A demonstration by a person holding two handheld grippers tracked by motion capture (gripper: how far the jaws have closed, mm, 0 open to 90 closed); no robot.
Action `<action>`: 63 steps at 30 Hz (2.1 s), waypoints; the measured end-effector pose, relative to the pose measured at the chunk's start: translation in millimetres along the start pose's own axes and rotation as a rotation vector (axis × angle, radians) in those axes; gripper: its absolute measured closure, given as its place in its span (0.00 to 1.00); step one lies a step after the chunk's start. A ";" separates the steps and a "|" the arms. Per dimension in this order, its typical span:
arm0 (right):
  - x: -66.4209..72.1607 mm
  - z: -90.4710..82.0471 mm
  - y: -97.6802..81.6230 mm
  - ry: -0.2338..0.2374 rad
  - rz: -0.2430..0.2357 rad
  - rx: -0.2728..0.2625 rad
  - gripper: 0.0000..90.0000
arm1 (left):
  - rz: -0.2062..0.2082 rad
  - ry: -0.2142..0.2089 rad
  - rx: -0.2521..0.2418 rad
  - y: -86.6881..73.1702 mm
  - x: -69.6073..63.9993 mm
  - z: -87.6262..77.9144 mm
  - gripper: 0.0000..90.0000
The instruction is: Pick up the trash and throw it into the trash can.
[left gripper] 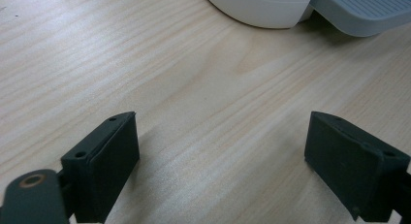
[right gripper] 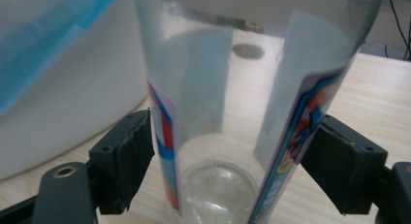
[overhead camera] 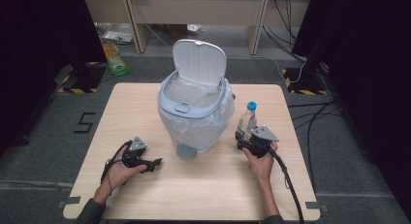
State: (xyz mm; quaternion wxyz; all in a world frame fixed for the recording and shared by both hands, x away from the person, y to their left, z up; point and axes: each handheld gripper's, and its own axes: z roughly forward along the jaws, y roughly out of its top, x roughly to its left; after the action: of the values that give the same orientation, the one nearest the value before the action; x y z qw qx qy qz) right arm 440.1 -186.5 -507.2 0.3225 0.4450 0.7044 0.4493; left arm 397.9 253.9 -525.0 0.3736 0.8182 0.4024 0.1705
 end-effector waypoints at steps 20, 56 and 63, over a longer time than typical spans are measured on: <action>9.5 -29.0 29.0 0.017 -0.015 -0.103 0.31 | -0.005 -0.001 -0.003 0.3 0.4 0.4 0.13; 24.9 -96.7 112.4 0.058 -0.047 -0.160 0.31 | -0.005 -0.001 -0.003 0.3 0.3 0.4 0.13; 28.5 -108.2 139.6 0.070 -0.063 -0.179 0.31 | -0.005 -0.001 -0.002 0.4 0.2 0.4 0.13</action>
State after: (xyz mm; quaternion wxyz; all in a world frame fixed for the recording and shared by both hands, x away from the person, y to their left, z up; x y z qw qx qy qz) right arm 383.5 -169.9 -338.4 0.3501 0.3762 0.6859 0.5153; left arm 398.5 253.7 -525.0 0.3752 0.8167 0.4043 0.1697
